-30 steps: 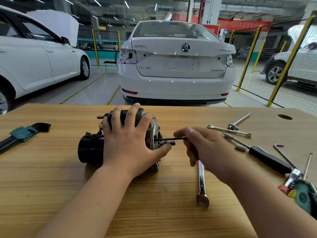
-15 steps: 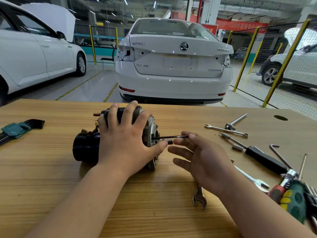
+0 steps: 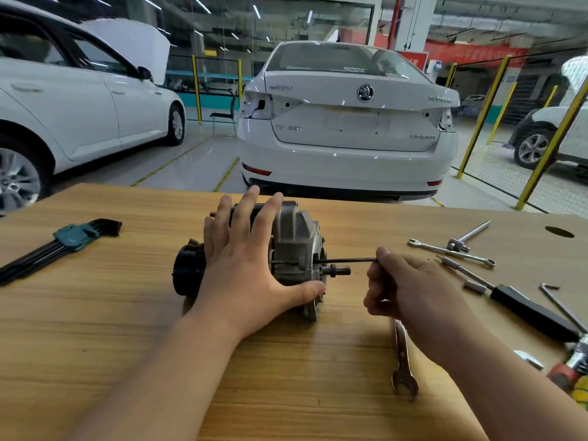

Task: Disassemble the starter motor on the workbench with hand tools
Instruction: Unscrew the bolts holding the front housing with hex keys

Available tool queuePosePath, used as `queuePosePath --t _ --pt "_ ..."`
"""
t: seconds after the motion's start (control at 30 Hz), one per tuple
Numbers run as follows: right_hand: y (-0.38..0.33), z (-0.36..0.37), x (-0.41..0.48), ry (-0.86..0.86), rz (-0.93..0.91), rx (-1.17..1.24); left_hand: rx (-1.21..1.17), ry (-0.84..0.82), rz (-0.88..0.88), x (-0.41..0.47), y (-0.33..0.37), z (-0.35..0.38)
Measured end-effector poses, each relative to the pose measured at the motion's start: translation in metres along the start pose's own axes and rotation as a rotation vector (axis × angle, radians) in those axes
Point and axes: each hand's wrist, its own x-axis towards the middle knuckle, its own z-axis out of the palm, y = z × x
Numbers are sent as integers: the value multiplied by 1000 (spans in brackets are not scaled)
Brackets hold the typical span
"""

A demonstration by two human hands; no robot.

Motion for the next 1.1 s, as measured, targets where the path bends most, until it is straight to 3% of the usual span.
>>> queuePosePath --t 0.23,0.47,0.63,0.7,0.83,0.93,1.1 --pt "-10 -12 10 -109 -125 -134 25 -23 -104 3 -5 -5" --pt "-15 -23 17 -280 111 -52 12 -62 -59 3 0 -3" --pt "-24 -23 9 -477 455 151 -42 -116 -7 6 1 -1" --pt "-23 -20 4 -511 493 161 -74 -134 5 8 4 0" --pt "-19 -16 -1 -453 340 -7 -125 -108 -27 16 7 -6" --pt "-20 -18 0 -387 62 -297 -79 -95 -133 37 22 -8" --pt "-21 -22 3 -279 -313 -775 222 -297 -300 68 46 -8"
